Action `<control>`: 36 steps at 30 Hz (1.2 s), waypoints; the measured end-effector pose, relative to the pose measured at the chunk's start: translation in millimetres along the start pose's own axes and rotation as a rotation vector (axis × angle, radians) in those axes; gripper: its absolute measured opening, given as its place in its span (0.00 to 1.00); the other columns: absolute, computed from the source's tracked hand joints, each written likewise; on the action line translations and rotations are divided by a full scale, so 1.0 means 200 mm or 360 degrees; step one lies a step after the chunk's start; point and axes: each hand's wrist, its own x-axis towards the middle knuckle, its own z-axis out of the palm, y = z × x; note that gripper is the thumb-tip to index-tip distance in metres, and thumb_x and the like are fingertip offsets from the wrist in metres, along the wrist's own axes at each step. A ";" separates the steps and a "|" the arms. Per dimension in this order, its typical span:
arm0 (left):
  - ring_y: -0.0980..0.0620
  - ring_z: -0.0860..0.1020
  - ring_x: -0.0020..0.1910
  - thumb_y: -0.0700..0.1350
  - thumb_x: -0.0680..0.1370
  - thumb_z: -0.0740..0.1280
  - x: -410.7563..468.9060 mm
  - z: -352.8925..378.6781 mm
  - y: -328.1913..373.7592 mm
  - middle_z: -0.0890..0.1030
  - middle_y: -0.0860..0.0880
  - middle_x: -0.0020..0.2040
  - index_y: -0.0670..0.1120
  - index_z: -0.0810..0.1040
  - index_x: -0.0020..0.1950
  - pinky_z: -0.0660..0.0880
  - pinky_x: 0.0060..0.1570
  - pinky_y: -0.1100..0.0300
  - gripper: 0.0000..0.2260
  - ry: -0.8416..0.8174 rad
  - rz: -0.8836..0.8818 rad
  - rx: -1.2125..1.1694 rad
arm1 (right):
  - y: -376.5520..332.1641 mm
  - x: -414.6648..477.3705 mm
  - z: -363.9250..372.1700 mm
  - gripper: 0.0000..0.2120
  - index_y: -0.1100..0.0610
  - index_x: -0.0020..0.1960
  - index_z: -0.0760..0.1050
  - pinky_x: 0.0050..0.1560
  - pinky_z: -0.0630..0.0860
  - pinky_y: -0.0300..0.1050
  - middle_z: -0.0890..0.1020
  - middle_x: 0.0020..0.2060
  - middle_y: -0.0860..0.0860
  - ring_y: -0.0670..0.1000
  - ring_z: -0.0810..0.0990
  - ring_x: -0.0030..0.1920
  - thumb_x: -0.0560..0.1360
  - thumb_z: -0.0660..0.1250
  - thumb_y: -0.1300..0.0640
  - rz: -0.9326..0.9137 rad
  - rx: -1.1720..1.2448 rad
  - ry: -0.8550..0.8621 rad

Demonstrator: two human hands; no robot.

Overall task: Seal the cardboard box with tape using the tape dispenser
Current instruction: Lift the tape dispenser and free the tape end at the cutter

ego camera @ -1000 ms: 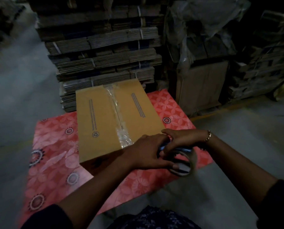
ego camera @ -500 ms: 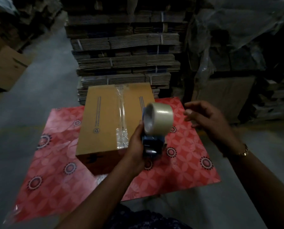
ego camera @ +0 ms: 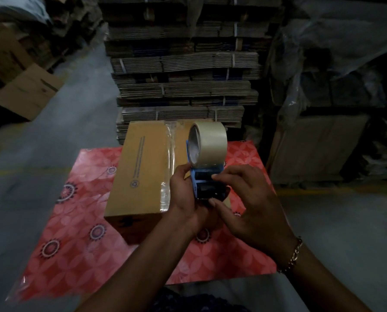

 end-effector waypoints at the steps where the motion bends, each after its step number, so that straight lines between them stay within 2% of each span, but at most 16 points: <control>1: 0.45 0.79 0.42 0.53 0.73 0.61 0.01 0.00 0.00 0.82 0.41 0.45 0.39 0.81 0.54 0.75 0.43 0.54 0.22 0.0001 0.0001 -0.0032 | 0.01 0.02 0.00 0.18 0.56 0.60 0.80 0.54 0.75 0.46 0.80 0.54 0.53 0.54 0.78 0.54 0.72 0.74 0.52 -0.0016 -0.0036 -0.0007; 4: 0.45 0.79 0.45 0.55 0.79 0.59 0.04 0.00 0.00 0.82 0.41 0.47 0.38 0.81 0.57 0.75 0.47 0.55 0.22 -0.0009 0.0020 -0.0088 | 0.02 0.05 0.02 0.14 0.55 0.57 0.81 0.50 0.74 0.45 0.81 0.51 0.51 0.53 0.78 0.51 0.72 0.73 0.54 -0.0044 -0.0126 -0.0006; 6: 0.46 0.80 0.43 0.56 0.80 0.58 0.06 -0.01 0.00 0.82 0.42 0.46 0.39 0.81 0.57 0.77 0.43 0.56 0.22 0.0016 0.0076 -0.0072 | 0.03 0.07 0.03 0.10 0.54 0.54 0.82 0.46 0.75 0.48 0.82 0.48 0.51 0.53 0.78 0.48 0.73 0.72 0.55 -0.0071 -0.0149 0.0018; 10: 0.47 0.80 0.41 0.56 0.80 0.58 0.10 -0.02 0.01 0.80 0.42 0.46 0.41 0.78 0.63 0.77 0.38 0.58 0.22 0.0125 0.0141 -0.0009 | 0.03 0.10 0.06 0.06 0.56 0.50 0.83 0.40 0.75 0.54 0.83 0.44 0.52 0.56 0.79 0.44 0.74 0.71 0.59 -0.0177 -0.0204 0.0065; 16: 0.46 0.79 0.40 0.54 0.82 0.56 0.18 -0.02 0.05 0.80 0.42 0.45 0.40 0.76 0.68 0.78 0.31 0.61 0.23 0.0295 0.0091 -0.0056 | 0.04 0.14 0.11 0.06 0.56 0.48 0.81 0.37 0.73 0.54 0.82 0.42 0.52 0.57 0.78 0.41 0.72 0.69 0.61 -0.0189 -0.0312 0.0059; 18: 0.46 0.78 0.39 0.53 0.81 0.57 0.20 -0.02 0.07 0.79 0.42 0.44 0.40 0.76 0.67 0.78 0.30 0.62 0.22 0.0285 0.0078 -0.0056 | 0.03 0.15 0.11 0.05 0.56 0.46 0.81 0.37 0.71 0.51 0.82 0.41 0.52 0.57 0.77 0.40 0.71 0.70 0.62 -0.0208 -0.0341 0.0059; 20: 0.47 0.78 0.36 0.52 0.81 0.57 0.20 0.00 0.09 0.79 0.41 0.41 0.38 0.77 0.60 0.76 0.29 0.63 0.20 0.0247 0.0078 -0.0060 | 0.00 0.13 0.10 0.04 0.56 0.45 0.82 0.37 0.69 0.51 0.81 0.40 0.52 0.56 0.77 0.39 0.72 0.69 0.62 -0.0222 -0.0348 0.0067; 22: 0.46 0.78 0.34 0.52 0.81 0.56 0.21 0.00 0.10 0.80 0.41 0.38 0.36 0.78 0.55 0.76 0.30 0.61 0.21 0.0199 0.0107 -0.0026 | -0.02 0.11 0.08 0.05 0.56 0.45 0.82 0.36 0.71 0.53 0.81 0.39 0.52 0.56 0.77 0.38 0.72 0.68 0.63 -0.0236 -0.0338 0.0067; 28: 0.46 0.79 0.32 0.54 0.82 0.55 0.17 0.02 0.09 0.81 0.41 0.37 0.36 0.79 0.54 0.76 0.31 0.60 0.23 0.0117 0.0095 0.0029 | -0.03 0.07 0.05 0.05 0.57 0.46 0.82 0.38 0.68 0.50 0.82 0.41 0.52 0.56 0.77 0.39 0.72 0.69 0.63 -0.0300 -0.0417 0.0039; 31: 0.46 0.79 0.34 0.52 0.80 0.59 0.20 0.02 0.14 0.82 0.41 0.39 0.39 0.79 0.56 0.78 0.31 0.59 0.18 0.0182 0.0099 -0.0122 | -0.11 0.01 0.04 0.04 0.58 0.47 0.81 0.38 0.65 0.49 0.82 0.41 0.54 0.55 0.74 0.39 0.72 0.70 0.62 -0.0488 -0.0317 0.0047; 33: 0.47 0.79 0.37 0.49 0.80 0.59 0.23 -0.02 0.24 0.81 0.42 0.41 0.40 0.78 0.56 0.79 0.33 0.58 0.15 0.0224 0.0241 -0.0218 | -0.19 -0.07 0.06 0.05 0.56 0.49 0.81 0.36 0.68 0.49 0.83 0.42 0.53 0.55 0.75 0.39 0.73 0.70 0.60 -0.0585 -0.0240 -0.0013; 36: 0.47 0.80 0.40 0.51 0.81 0.58 0.20 -0.06 0.37 0.81 0.42 0.46 0.40 0.77 0.64 0.79 0.36 0.58 0.19 0.0165 0.0388 -0.0052 | -0.15 -0.07 0.05 0.11 0.55 0.53 0.81 0.38 0.76 0.52 0.84 0.46 0.52 0.55 0.81 0.42 0.71 0.73 0.59 -0.0301 -0.0093 0.0059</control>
